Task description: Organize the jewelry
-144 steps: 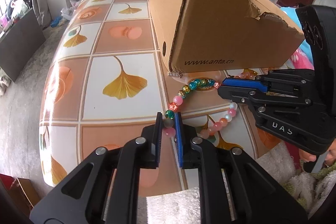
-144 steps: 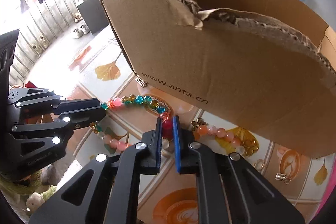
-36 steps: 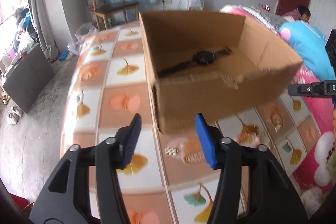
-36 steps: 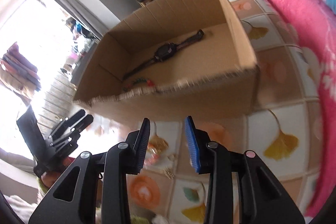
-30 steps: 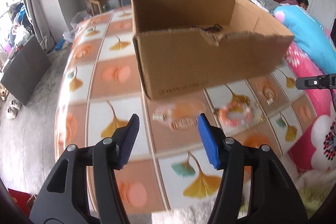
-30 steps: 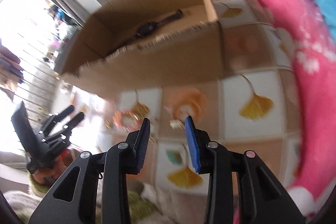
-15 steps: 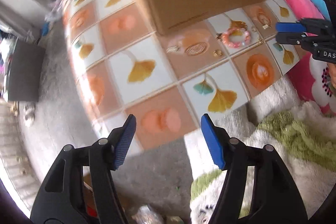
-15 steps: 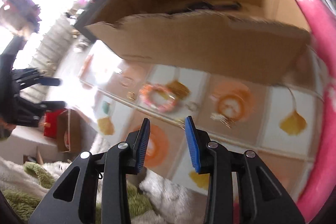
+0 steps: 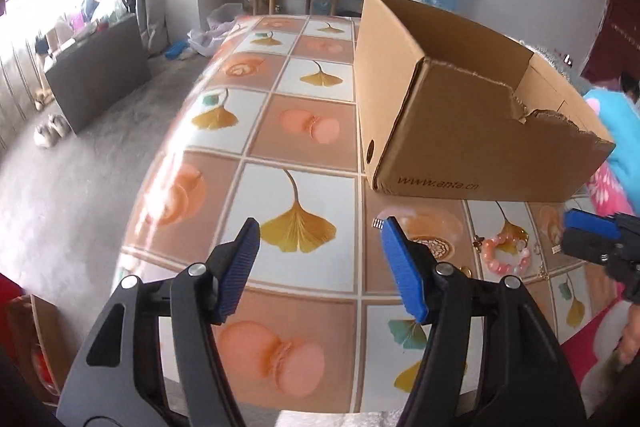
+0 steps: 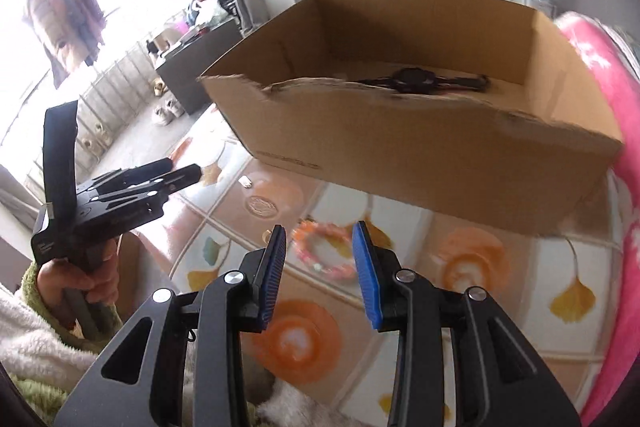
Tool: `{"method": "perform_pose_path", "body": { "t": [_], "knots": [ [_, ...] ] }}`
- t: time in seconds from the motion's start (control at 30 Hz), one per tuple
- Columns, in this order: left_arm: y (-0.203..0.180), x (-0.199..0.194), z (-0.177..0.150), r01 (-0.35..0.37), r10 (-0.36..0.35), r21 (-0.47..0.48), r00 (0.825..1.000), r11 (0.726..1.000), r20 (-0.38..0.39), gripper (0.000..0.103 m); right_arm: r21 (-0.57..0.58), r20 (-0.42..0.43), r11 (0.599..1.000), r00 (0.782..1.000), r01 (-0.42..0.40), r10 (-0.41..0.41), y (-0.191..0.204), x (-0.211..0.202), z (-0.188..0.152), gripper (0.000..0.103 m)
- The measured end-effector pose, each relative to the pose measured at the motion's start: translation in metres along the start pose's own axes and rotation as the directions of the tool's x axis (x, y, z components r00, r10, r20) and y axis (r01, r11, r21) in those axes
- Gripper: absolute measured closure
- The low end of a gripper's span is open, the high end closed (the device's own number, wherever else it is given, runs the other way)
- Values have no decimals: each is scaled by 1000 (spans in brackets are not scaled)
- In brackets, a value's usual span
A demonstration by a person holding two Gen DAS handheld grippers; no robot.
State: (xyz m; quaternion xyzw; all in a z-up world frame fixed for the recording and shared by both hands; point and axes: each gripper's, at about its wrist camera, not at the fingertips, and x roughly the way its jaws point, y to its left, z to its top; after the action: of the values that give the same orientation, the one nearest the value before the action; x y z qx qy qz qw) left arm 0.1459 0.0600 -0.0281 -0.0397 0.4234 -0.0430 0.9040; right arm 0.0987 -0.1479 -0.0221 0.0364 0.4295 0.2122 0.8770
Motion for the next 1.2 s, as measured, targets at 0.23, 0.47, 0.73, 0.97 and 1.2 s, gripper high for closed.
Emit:
{"method": "perform_pose_path", "body": {
  "t": [0.23,0.47,0.73,0.97,1.2],
  "knots": [
    [0,-1,-13,-31,30,89,1000,996,8,55,-150,-66,988,998,-29,20,45,48,6,84],
    [1,9,-11,9,-9,115,1000,993,2,63,-164,-156,985,987,-57,31,52,76,6,92],
    [-8,21,0,117,-117,158,993,980,-7,69,-144,-154,988,985,57,-79,33,78,17,93],
    [-24,29,6,204,-202,226,979,953,-30,69,-8,-141,1000,990,9,-10,14,72,23,93],
    [-36,43,5,178,-167,265,984,948,-63,80,36,-95,999,995,11,-7,5,61,24,93]
  ]
}}
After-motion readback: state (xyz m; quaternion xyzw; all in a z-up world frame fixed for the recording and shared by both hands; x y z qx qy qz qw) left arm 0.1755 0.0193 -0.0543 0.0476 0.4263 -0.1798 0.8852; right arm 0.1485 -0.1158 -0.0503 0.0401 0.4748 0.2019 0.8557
